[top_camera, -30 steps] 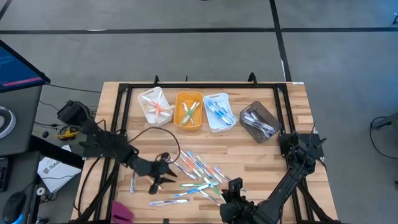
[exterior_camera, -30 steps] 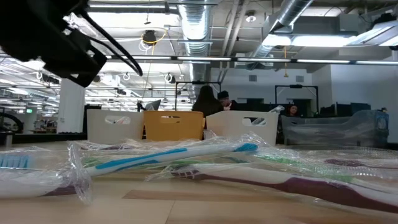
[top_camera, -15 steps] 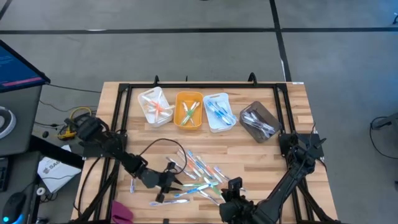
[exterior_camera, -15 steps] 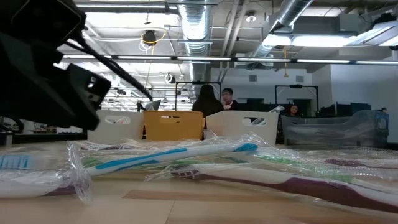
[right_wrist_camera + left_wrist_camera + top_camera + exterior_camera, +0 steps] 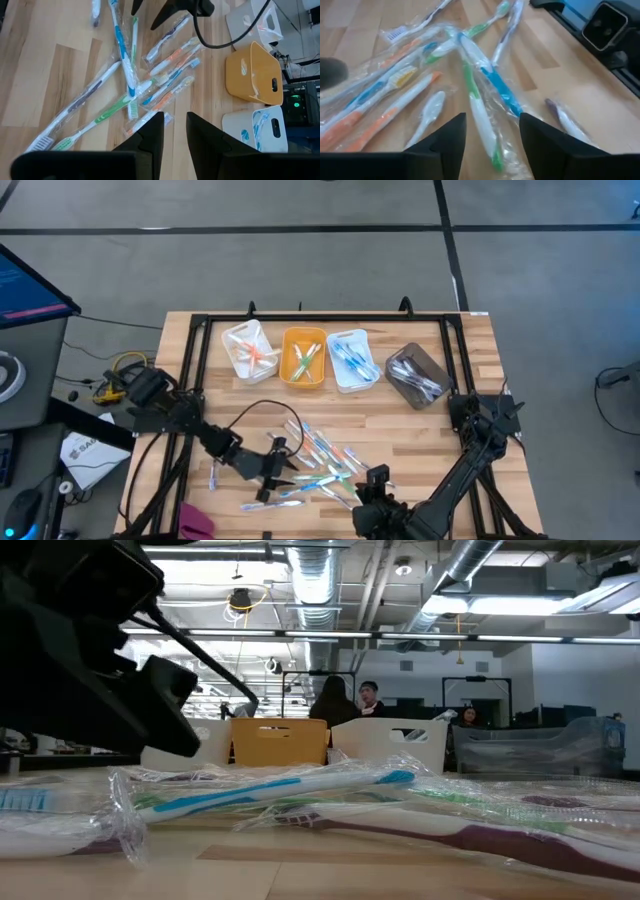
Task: Pick & Place Toothbrushes
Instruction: Put the white green toothbrush into the yellow bin
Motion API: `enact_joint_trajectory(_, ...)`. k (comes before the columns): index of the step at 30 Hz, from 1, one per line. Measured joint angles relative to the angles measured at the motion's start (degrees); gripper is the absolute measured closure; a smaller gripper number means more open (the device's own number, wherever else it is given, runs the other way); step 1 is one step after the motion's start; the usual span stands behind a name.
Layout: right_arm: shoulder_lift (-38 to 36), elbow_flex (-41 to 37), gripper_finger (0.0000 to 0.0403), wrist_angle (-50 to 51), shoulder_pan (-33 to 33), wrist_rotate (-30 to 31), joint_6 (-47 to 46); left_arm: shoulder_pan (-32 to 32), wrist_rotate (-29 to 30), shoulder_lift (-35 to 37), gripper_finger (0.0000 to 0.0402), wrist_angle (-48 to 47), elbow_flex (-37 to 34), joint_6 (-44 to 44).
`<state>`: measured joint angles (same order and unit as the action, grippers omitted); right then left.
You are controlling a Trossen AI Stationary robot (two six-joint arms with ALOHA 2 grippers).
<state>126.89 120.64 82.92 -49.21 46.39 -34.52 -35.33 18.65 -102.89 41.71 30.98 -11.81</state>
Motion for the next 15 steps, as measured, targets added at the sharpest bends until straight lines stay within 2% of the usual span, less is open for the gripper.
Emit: enact_joint_trajectory(15, 0.00, 0.00, 0.0327, -0.03, 0.22, -0.02, 0.00, 3.53, -1.13, -0.44, 0.0222, -5.46, 0.00, -2.31)
